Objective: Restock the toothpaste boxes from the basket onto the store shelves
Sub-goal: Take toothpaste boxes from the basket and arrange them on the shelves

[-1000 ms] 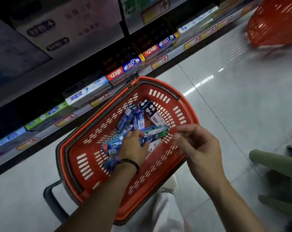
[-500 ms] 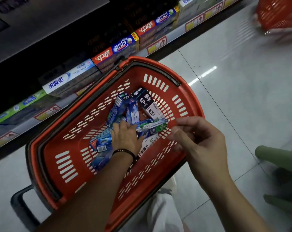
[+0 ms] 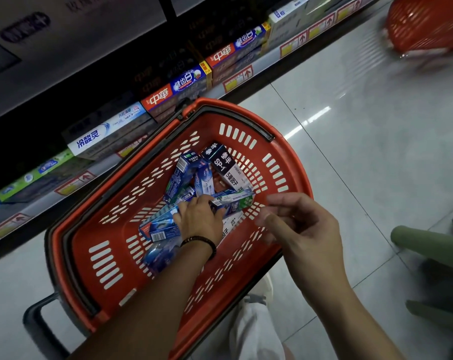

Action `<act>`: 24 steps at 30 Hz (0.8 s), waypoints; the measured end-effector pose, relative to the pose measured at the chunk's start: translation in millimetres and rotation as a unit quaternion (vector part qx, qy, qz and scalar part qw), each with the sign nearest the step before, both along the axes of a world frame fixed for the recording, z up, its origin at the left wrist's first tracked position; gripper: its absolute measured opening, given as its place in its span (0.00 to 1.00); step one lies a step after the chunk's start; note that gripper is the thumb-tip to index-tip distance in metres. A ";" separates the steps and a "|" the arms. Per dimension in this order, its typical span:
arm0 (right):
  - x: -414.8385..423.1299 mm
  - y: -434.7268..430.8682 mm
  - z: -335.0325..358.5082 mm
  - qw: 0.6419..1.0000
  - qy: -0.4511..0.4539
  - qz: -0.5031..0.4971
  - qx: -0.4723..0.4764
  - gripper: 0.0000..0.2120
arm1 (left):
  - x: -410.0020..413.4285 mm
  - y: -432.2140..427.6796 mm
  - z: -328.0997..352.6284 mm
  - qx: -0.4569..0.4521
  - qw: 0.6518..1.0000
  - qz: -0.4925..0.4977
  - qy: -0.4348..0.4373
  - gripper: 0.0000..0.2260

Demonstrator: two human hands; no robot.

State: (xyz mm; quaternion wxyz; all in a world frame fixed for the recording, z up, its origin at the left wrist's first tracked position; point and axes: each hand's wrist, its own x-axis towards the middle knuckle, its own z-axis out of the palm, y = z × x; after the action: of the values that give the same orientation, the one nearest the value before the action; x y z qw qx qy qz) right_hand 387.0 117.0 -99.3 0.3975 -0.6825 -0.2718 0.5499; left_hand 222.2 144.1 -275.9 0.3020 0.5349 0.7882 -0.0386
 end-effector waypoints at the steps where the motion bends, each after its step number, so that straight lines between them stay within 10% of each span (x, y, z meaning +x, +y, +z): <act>1: -0.2 -0.4 1.8 1.000 0.003 -0.005 -0.002 0.08 | 0.0 1.9 4.5 -0.009 0.999 0.037 -0.021 0.17; 10: -0.3 0.1 41.8 1.000 -0.007 -0.015 -0.001 0.08 | -24.2 9.0 74.0 0.012 0.961 0.195 -0.197 0.19; 24: -6.7 6.8 159.0 0.998 -0.029 -0.034 0.046 0.09 | -80.1 38.1 263.1 0.082 0.938 0.182 -0.284 0.10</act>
State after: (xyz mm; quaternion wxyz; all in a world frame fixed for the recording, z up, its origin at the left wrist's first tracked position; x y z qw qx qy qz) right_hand 380.3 123.7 59.6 0.4388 -0.6881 -0.2847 0.5028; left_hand 142.1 182.2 -12.8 0.4700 0.3939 0.7540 0.2354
